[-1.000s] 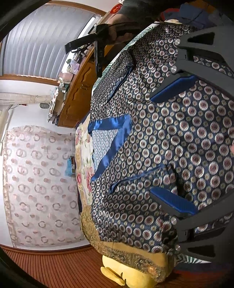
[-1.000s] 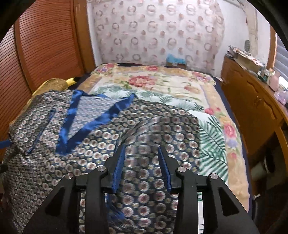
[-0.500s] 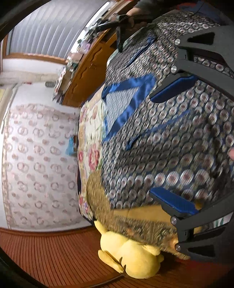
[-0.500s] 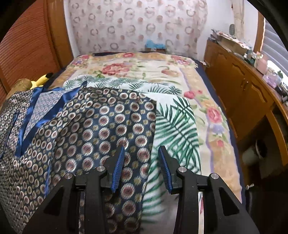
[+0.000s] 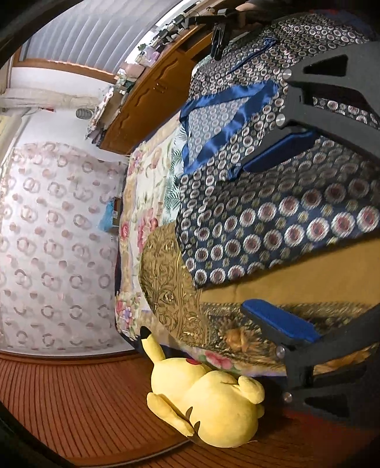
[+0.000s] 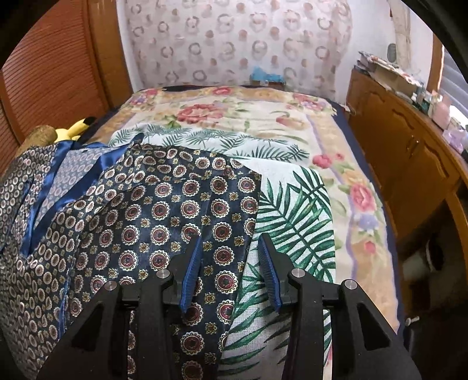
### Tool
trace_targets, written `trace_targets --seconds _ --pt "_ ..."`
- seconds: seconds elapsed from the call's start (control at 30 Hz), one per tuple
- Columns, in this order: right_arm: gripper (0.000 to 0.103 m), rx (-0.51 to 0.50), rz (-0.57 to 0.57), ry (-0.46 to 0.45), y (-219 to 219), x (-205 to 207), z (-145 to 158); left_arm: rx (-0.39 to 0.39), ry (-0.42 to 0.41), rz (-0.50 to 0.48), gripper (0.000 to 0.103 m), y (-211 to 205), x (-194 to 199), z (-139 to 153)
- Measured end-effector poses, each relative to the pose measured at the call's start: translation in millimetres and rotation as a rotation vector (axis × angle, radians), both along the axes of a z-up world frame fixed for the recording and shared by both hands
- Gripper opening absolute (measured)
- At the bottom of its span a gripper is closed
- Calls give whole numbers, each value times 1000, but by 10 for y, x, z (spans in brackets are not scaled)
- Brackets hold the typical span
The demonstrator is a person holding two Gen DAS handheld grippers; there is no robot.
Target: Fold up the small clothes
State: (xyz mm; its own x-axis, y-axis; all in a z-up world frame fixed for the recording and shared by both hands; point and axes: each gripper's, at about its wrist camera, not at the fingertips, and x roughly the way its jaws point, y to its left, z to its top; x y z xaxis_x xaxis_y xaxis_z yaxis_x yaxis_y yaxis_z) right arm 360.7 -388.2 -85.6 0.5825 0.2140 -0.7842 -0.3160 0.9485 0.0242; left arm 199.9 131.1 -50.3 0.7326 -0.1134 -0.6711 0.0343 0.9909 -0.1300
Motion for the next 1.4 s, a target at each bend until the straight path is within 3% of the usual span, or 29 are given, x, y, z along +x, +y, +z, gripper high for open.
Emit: trace_targets --seconds 0.23,0.4,0.6,0.67,0.73,1.13,1.17,1.23,1.4 --pt "40 -1 0 -2 -40 -4 16 -19 78 -10 52 141 440 -94" --pt "40 -1 0 -3 -34 -4 15 9 136 19 51 219 682 -203" --pt "40 -1 0 -3 -17 -7 1 1 147 13 51 268 699 -240" --pt "40 0 0 -3 -33 -5 15 -24 146 -4 43 279 691 -230" --pt "40 -1 0 -3 -35 -4 18 -57 126 -16 27 277 649 -184" --pt "40 1 0 -4 -41 -1 18 -30 143 -20 26 271 680 -200" --pt "40 4 1 -3 -43 1 19 -31 134 -35 23 256 662 -188" --pt "40 -8 24 -3 -20 22 18 -37 124 -68 6 215 634 -156" --pt "37 5 51 32 0 235 22 -2 62 -113 0 43 533 44"
